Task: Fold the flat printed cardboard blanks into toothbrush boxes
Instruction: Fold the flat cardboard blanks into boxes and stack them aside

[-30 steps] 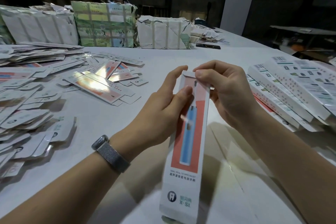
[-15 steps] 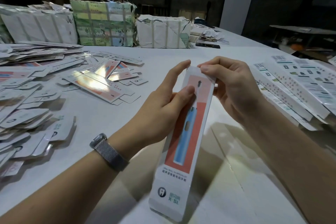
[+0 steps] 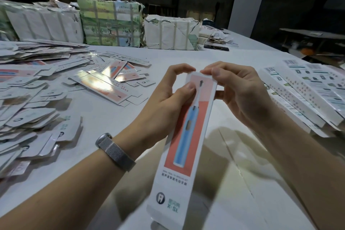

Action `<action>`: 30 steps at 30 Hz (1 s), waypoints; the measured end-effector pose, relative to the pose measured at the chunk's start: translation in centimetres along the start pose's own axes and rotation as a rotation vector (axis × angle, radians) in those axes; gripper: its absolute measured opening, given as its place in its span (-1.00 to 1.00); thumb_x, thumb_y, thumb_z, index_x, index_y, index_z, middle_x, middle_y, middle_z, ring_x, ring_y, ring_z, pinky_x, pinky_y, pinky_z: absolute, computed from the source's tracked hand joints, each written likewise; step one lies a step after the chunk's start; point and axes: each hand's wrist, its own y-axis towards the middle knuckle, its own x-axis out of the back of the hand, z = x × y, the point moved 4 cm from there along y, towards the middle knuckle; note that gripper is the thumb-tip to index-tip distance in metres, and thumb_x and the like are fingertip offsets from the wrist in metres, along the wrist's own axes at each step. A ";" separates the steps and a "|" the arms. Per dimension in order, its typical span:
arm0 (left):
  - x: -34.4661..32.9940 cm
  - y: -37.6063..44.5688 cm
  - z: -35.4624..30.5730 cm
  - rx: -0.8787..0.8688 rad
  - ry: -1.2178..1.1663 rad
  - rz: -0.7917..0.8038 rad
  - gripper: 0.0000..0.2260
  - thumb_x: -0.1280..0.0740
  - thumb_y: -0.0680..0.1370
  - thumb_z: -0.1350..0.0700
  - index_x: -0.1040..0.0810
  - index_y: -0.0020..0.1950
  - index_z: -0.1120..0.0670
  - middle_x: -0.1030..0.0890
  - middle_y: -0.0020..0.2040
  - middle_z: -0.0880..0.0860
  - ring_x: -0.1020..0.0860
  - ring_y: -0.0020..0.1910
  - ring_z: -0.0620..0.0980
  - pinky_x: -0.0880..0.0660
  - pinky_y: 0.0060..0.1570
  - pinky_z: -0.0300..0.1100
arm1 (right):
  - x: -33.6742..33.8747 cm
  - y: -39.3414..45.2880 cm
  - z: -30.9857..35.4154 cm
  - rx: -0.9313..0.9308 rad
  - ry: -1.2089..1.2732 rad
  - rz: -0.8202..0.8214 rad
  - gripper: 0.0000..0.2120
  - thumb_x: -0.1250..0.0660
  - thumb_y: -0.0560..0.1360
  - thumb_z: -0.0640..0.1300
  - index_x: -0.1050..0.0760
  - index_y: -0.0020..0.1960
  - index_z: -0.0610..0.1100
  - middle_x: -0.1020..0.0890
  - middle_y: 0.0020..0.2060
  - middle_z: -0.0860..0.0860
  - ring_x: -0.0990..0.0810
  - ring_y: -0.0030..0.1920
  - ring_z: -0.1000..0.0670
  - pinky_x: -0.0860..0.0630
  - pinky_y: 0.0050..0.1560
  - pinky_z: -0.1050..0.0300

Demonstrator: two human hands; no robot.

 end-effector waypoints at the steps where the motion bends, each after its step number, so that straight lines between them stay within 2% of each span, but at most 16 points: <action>1: 0.0 0.0 0.0 -0.002 -0.005 -0.003 -0.87 -0.17 0.68 0.03 -0.34 0.22 -0.14 -0.66 -0.26 -0.01 -0.64 -0.34 -0.07 -0.56 -0.31 -0.25 | -0.1 0.0 0.0 0.001 0.011 0.003 -0.73 -0.25 0.55 -0.11 -0.70 -0.19 0.00 -0.64 -0.22 0.07 -0.62 -0.12 -0.01 -0.58 -0.22 0.08; 3: 0.0 0.1 0.0 -0.010 -0.013 -0.025 -0.88 -0.17 0.68 0.02 -0.35 0.20 -0.15 -0.66 -0.24 0.02 -0.64 -0.32 -0.05 -0.58 -0.30 -0.21 | -0.2 -0.1 0.0 -0.009 0.017 -0.011 -0.73 -0.23 0.56 -0.08 -0.70 -0.15 0.02 -0.66 -0.19 0.06 -0.62 -0.10 -0.02 -0.61 -0.18 0.00; 5: 0.0 0.4 0.1 -0.021 0.010 -0.081 -0.89 -0.18 0.68 0.01 -0.35 0.19 -0.18 -0.66 -0.26 0.01 -0.65 -0.31 -0.04 -0.61 -0.28 -0.15 | -0.5 -0.2 -0.5 -0.018 -0.001 -0.038 -0.77 -0.25 0.57 -0.04 -0.69 -0.02 0.01 -0.69 -0.13 0.02 -0.64 -0.05 -0.06 -0.62 -0.10 -0.13; 7: 0.1 0.5 0.1 -0.042 0.049 -0.144 -0.87 -0.20 0.67 -0.03 -0.33 0.20 -0.20 -0.67 -0.25 0.01 -0.66 -0.30 -0.02 -0.63 -0.27 -0.12 | -1.1 -0.3 -0.8 -0.017 -0.025 -0.065 -0.78 -0.29 0.58 -0.01 -0.59 0.18 -0.01 -0.69 -0.05 0.03 -0.67 -0.02 0.00 -0.66 -0.07 -0.04; 9: 0.1 0.6 -0.1 -0.071 0.081 -0.184 -0.82 -0.22 0.66 -0.04 -0.29 0.22 -0.20 -0.70 -0.20 0.07 -0.69 -0.27 0.03 -0.60 -0.34 -0.15 | -1.5 -0.5 -0.9 -0.001 -0.066 -0.088 -0.67 -0.29 0.56 -0.01 -0.46 0.32 0.06 -0.64 0.09 0.03 -0.68 0.02 0.05 -0.64 -0.08 0.14; 10: 0.0 0.7 -0.2 -0.078 0.089 -0.194 -0.80 -0.23 0.65 -0.04 -0.26 0.23 -0.19 -0.70 -0.18 0.10 -0.70 -0.26 0.06 -0.59 -0.37 -0.16 | -1.5 -0.5 -0.8 0.015 -0.116 -0.102 -0.64 -0.29 0.57 -0.02 -0.41 0.36 0.11 -0.59 0.13 0.01 -0.67 0.04 0.03 -0.64 -0.07 0.16; 13: 0.2 0.9 -0.3 -0.056 0.079 -0.218 -0.76 -0.22 0.65 -0.03 -0.22 0.26 -0.16 -0.69 -0.14 0.10 -0.71 -0.23 0.08 -0.63 -0.40 -0.03 | -1.4 -0.7 -0.6 0.061 -0.283 -0.143 -0.65 -0.31 0.60 -0.06 -0.40 0.35 0.19 -0.53 0.10 -0.01 -0.65 0.02 -0.07 -0.66 -0.04 0.04; 15: 0.4 0.9 0.0 -0.023 0.021 -0.196 -0.78 -0.18 0.68 0.02 -0.22 0.28 -0.16 -0.69 -0.12 0.01 -0.70 -0.19 0.04 -0.60 -0.42 -0.09 | -1.3 -0.8 -0.5 0.071 -0.318 -0.162 -0.74 -0.32 0.60 -0.09 -0.49 0.27 0.14 -0.58 0.03 -0.03 -0.67 -0.07 -0.09 -0.68 -0.11 -0.01; 18: 0.5 0.8 0.2 0.004 0.012 -0.153 -0.66 -0.24 0.66 0.14 -0.21 0.34 -0.15 -0.68 -0.12 0.02 -0.68 -0.14 0.02 -0.58 -0.42 -0.10 | -0.8 -0.7 -0.4 0.024 -0.348 -0.196 -0.79 -0.32 0.61 -0.09 -0.56 0.22 0.07 -0.64 -0.04 0.04 -0.70 -0.12 -0.05 -0.68 -0.20 0.07; 21: 0.5 0.7 0.0 -0.025 0.059 -0.190 -0.59 -0.35 0.61 0.12 -0.24 0.33 -0.17 -0.64 0.00 0.13 -0.66 -0.12 0.01 -0.57 -0.44 -0.10 | -0.8 -0.5 -0.5 0.034 -0.501 -0.166 -0.67 -0.33 0.60 -0.05 -0.53 0.36 0.01 -0.58 0.06 0.09 -0.65 -0.04 0.04 -0.64 -0.09 0.15; 24: 0.6 0.7 -0.1 -0.038 0.024 -0.192 -0.57 -0.37 0.59 0.06 -0.29 0.36 -0.24 -0.66 0.00 0.14 -0.68 -0.12 0.04 -0.56 -0.39 -0.12 | -0.7 -0.3 0.1 -0.001 -0.533 -0.081 -0.47 -0.33 0.47 0.09 -0.47 0.42 0.02 -0.50 0.09 0.15 -0.59 0.01 0.14 -0.58 0.00 0.26; 27: 0.8 1.0 -0.1 -0.021 -0.082 -0.109 -0.54 -0.31 0.58 0.00 -0.31 0.41 -0.35 -0.70 -0.02 0.04 -0.69 -0.08 0.03 -0.60 -0.27 -0.13 | -0.4 -0.4 0.6 -0.048 -0.579 0.036 -0.28 -0.39 0.36 0.12 -0.35 0.50 0.06 -0.43 0.11 0.21 -0.51 0.05 0.26 -0.54 -0.04 0.38; 30: 0.7 1.1 0.0 -0.021 -0.095 -0.034 -0.47 -0.31 0.56 -0.08 -0.22 0.42 -0.50 -0.69 0.07 -0.07 -0.67 0.09 -0.01 -0.62 -0.15 -0.11 | 0.3 -0.4 1.6 0.010 -0.691 -0.001 -0.26 -0.44 0.36 0.05 -0.33 0.51 0.02 -0.44 0.14 0.17 -0.51 0.06 0.22 -0.51 -0.09 0.44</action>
